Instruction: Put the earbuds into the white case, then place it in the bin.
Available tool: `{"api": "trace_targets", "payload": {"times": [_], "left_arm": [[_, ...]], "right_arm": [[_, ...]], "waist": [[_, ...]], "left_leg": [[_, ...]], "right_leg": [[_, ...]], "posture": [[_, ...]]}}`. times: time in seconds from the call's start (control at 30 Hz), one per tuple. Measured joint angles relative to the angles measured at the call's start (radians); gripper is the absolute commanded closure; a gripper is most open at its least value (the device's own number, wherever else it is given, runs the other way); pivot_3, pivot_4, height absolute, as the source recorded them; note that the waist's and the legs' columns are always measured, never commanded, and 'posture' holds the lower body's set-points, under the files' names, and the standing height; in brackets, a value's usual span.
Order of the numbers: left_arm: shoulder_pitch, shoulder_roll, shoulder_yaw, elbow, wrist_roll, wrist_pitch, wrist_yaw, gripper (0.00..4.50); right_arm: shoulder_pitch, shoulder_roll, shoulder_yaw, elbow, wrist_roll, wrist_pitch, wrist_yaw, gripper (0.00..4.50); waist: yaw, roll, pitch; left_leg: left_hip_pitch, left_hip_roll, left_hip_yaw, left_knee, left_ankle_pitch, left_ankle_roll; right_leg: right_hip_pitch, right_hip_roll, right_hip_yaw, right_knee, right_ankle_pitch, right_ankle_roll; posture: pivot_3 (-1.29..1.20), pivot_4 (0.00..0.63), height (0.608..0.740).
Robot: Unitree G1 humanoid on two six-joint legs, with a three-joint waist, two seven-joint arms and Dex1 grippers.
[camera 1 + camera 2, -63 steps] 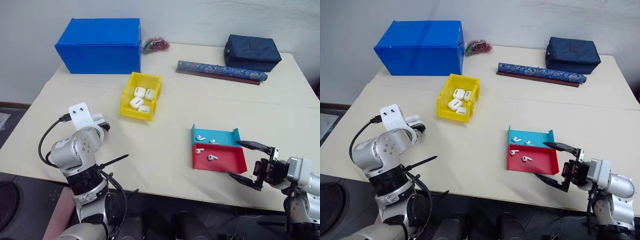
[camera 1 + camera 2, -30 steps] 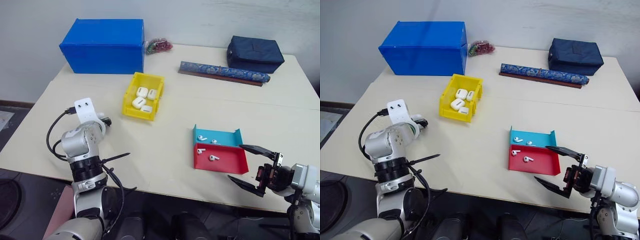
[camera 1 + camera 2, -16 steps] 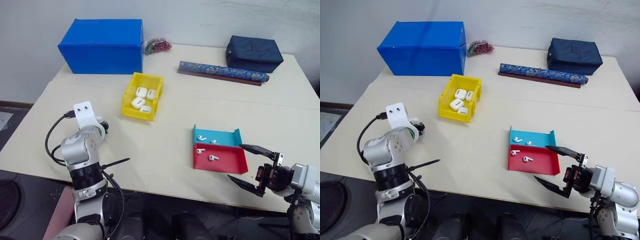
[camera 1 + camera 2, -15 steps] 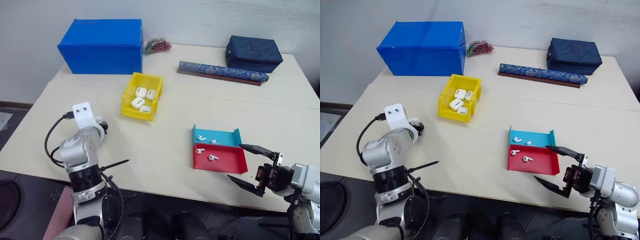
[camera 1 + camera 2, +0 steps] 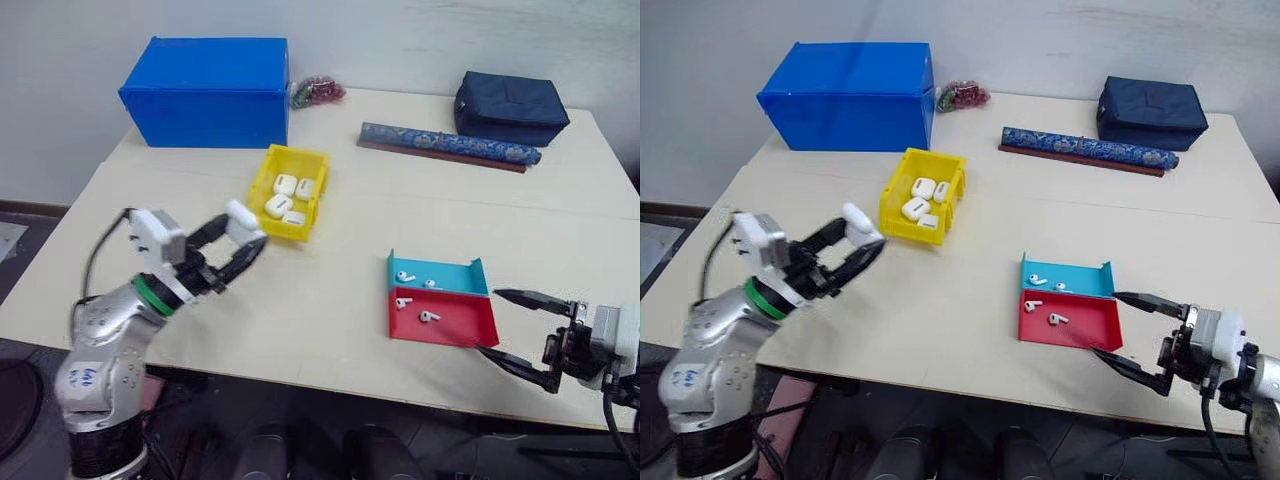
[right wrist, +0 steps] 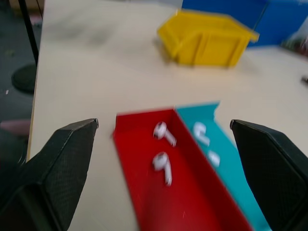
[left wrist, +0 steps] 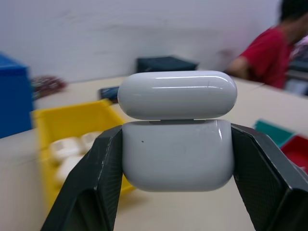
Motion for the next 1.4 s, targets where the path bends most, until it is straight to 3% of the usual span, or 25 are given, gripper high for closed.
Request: {"api": "trace_targets", "payload": {"times": [0.17,0.33,0.53,0.63,0.8,0.97,1.13,1.4], "left_arm": [[-0.056,-0.099,-0.144,0.047,-0.138,-0.094,-0.176,1.7],[-0.081,-0.151,-0.28,0.179,-0.131,-0.232,-0.352,1.7],[-0.117,-0.177,-0.311,0.271,-0.122,-0.344,-0.42,1.7],[-0.11,-0.184,-0.314,0.292,-0.133,-0.366,-0.45,1.7],[-0.074,-0.149,-0.302,0.339,-0.152,-0.388,-0.495,1.7],[-0.053,-0.136,-0.293,0.364,-0.136,-0.418,-0.496,1.7],[-0.026,-0.125,-0.297,0.368,-0.121,-0.437,-0.481,1.7],[-0.005,-0.098,-0.304,0.332,-0.122,-0.44,-0.465,1.7]], "right_arm": [[0.128,-0.052,-0.14,-0.013,-0.068,0.075,-0.052,0.0],[0.204,-0.073,-0.177,-0.025,-0.132,0.169,-0.084,0.0],[0.12,-0.133,-0.135,-0.202,-0.075,0.377,-0.121,0.0],[0.001,-0.209,-0.066,-0.318,-0.008,0.529,-0.159,0.64],[-0.237,-0.32,0.136,-0.441,0.063,0.786,-0.252,2.4],[-0.377,-0.33,0.313,-0.452,0.03,0.878,-0.303,2.4],[-0.567,-0.34,0.557,-0.395,-0.135,0.879,-0.316,2.4],[-0.691,-0.296,0.733,-0.292,-0.288,0.851,-0.28,2.4]], "waist": [[0.005,0.0,0.0],[-0.004,0.001,0.0],[-0.026,0.001,-0.001],[-0.024,0.001,-0.001],[-0.018,0.001,-0.001],[-0.01,0.001,0.0],[-0.019,0.001,0.0],[-0.021,0.001,0.0]], "left_leg": [[0.0,0.0,0.001,0.0,0.0,0.001],[0.001,0.0,0.004,0.0,0.001,0.002],[0.002,0.0,0.005,0.0,0.002,0.002],[0.002,0.0,0.004,0.0,0.002,0.001],[0.0,0.0,0.002,0.0,0.002,0.002],[-0.003,0.0,-0.001,0.002,0.001,0.003],[-0.004,-0.001,-0.001,0.001,0.001,0.003],[-0.004,0.0,-0.001,0.001,0.001,0.003]], "right_leg": [[0.001,0.002,0.001,-0.002,0.0,0.0],[0.0,0.003,0.005,-0.001,0.0,0.0],[0.0,0.003,0.006,0.002,0.0,0.0],[-0.001,0.003,0.006,0.003,0.0,0.0],[-0.002,0.003,0.005,0.002,0.001,0.001],[-0.003,0.002,0.004,0.001,0.001,0.002],[-0.004,0.001,0.004,0.0,0.001,0.002],[-0.005,0.001,0.004,0.002,0.001,0.002]], "posture": [[0.0,0.15,0.74],[0.0,0.15,0.74],[0.0,0.15,0.74],[0.0,0.15,0.74],[0.0,0.15,0.74],[0.0,0.15,0.74],[0.0,0.15,0.74],[0.0,0.15,0.74]]}}
